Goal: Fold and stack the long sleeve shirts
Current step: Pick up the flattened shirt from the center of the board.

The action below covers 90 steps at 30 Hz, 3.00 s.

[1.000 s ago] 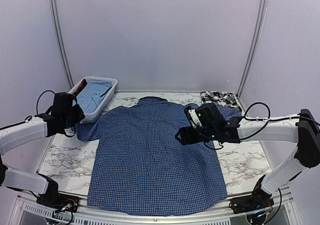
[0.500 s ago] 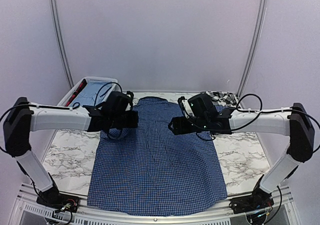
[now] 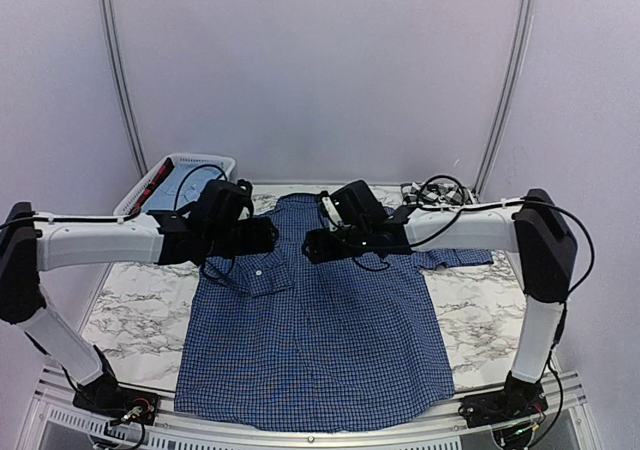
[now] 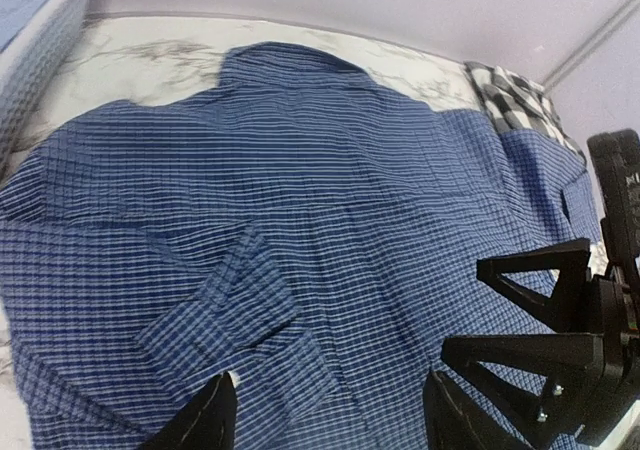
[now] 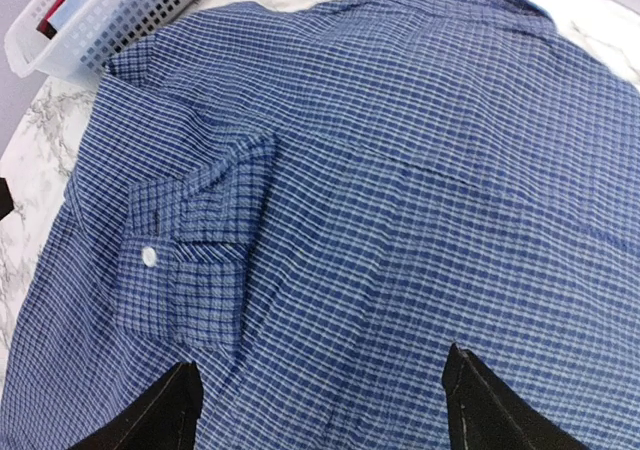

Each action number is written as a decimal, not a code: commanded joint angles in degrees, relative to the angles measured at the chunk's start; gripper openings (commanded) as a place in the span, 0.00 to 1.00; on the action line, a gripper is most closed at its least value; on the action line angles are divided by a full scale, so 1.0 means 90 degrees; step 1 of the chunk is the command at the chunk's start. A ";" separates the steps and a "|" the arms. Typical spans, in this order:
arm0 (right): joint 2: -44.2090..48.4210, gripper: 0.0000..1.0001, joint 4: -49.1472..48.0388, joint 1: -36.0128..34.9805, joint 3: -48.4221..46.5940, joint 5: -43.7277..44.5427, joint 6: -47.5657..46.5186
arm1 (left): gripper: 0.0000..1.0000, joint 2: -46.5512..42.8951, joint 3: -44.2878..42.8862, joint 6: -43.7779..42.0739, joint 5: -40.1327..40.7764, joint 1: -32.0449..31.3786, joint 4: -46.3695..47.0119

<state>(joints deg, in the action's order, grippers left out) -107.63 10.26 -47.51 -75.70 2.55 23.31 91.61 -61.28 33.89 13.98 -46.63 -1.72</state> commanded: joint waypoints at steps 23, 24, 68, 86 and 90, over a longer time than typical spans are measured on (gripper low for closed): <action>-0.3231 0.46 0.0404 -0.0326 -0.3328 -0.0699 -0.0266 | 0.64 -0.3236 0.3121 0.1164 -0.0512 0.1246 -0.1660; -0.3243 0.45 0.0394 -0.0332 -0.3336 -0.0711 -0.0228 | 0.64 -0.3279 0.3148 0.1176 -0.0522 0.1246 -0.1724; -0.2633 0.00 0.0745 -0.0369 -0.4076 -0.0218 -0.0412 | 0.33 -0.5442 0.4654 0.5380 -0.1533 -0.2558 -0.5119; -0.2569 0.00 0.0791 -0.0368 -0.4227 -0.0202 -0.0406 | 0.00 -0.5337 0.4404 0.5325 -0.1158 -0.2626 -0.4917; -0.2469 0.00 0.0872 -0.0357 -0.4357 -0.0019 -0.0510 | 0.00 -0.5268 0.3978 0.5024 -0.1002 -0.2631 -0.4916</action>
<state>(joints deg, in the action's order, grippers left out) -133.36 17.58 -50.59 -111.26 0.58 19.77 43.51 -21.04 81.97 2.31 -70.00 -45.30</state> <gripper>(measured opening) 0.004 0.003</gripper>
